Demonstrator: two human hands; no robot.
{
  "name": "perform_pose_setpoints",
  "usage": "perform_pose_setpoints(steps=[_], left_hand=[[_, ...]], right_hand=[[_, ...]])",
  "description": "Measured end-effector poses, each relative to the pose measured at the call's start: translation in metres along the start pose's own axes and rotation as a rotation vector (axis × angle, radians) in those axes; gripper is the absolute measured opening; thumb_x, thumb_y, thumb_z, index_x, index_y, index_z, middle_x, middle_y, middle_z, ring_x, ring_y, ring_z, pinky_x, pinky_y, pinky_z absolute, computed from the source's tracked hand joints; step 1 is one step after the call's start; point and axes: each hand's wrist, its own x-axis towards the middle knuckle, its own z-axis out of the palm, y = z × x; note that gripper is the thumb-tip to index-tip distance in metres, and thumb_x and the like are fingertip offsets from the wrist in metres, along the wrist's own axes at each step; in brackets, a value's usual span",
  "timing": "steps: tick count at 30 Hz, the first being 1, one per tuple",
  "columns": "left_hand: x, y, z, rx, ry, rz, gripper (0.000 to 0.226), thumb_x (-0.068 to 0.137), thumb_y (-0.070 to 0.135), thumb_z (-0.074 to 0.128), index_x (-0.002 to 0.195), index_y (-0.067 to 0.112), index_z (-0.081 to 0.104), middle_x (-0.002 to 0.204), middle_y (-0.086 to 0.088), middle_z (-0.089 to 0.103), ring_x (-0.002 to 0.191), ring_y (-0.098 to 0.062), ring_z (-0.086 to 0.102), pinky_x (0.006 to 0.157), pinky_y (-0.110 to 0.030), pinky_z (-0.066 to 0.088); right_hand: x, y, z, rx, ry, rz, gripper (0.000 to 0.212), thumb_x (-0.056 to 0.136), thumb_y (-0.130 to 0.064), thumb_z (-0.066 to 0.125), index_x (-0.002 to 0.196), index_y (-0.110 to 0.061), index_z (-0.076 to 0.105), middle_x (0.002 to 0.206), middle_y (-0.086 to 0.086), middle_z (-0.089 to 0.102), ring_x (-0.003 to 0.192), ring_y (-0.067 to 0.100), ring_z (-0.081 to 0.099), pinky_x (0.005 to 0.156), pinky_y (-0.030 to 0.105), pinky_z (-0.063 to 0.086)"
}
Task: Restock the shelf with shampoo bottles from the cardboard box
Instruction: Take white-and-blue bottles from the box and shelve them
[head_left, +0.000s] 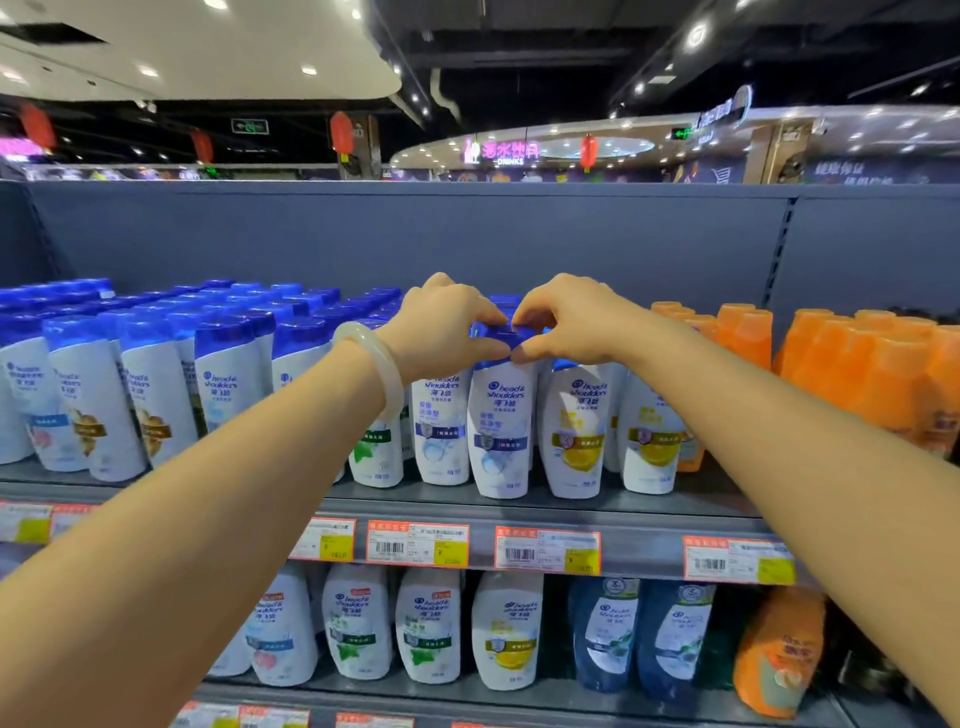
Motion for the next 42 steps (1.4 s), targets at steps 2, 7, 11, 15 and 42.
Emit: perform_pose_setpoints(steps=[2,7,11,15,42], left_hand=[[-0.004,-0.008,-0.003,0.012,0.008,-0.039,0.042,0.087,0.04,0.059,0.125,0.024,0.057,0.131,0.003,0.054,0.123,-0.027,0.036,0.101,-0.044,0.034],[-0.012,-0.032,-0.009,0.133,-0.032,-0.106,0.044,0.088,0.039,0.056,0.129,0.022,0.053,0.133,-0.001,0.05,0.123,-0.03,0.038,0.098,-0.041,0.031],[-0.008,-0.03,-0.007,0.169,-0.046,-0.1,0.041,0.086,0.037,0.06,0.124,0.023,0.054,0.127,-0.004,0.051,0.117,-0.027,0.046,0.096,-0.038,0.032],[-0.007,-0.029,-0.009,0.067,-0.065,-0.118,0.04,0.084,0.033,0.063,0.119,0.018,0.053,0.119,-0.005,0.054,0.106,-0.022,0.051,0.097,-0.039,0.038],[-0.01,-0.036,-0.018,-0.098,-0.151,-0.009,0.036,0.086,0.028,0.063,0.119,0.014,0.058,0.117,-0.002,0.06,0.088,-0.012,0.049,0.076,-0.022,0.036]], right_hand=[[0.0,0.003,0.001,-0.01,0.003,0.005,0.038,0.079,-0.041,0.068,0.11,-0.02,0.064,0.104,-0.003,0.063,0.091,0.017,0.049,0.088,0.036,0.035],[-0.004,0.005,-0.003,0.048,0.088,0.011,0.054,0.078,-0.048,0.066,0.122,-0.018,0.059,0.12,0.001,0.063,0.114,0.023,0.053,0.1,0.042,0.041],[-0.007,-0.003,-0.002,0.05,0.079,0.012,0.051,0.08,-0.048,0.064,0.121,-0.019,0.058,0.118,0.002,0.063,0.111,0.022,0.055,0.1,0.042,0.042],[-0.007,-0.01,0.008,0.011,0.087,0.012,0.049,0.08,-0.049,0.063,0.12,-0.021,0.058,0.115,0.001,0.064,0.107,0.021,0.056,0.097,0.039,0.037],[-0.003,-0.006,0.002,0.332,0.031,0.069,0.027,0.073,-0.028,0.077,0.095,-0.016,0.067,0.101,0.007,0.069,0.095,0.022,0.064,0.086,0.036,0.052]])
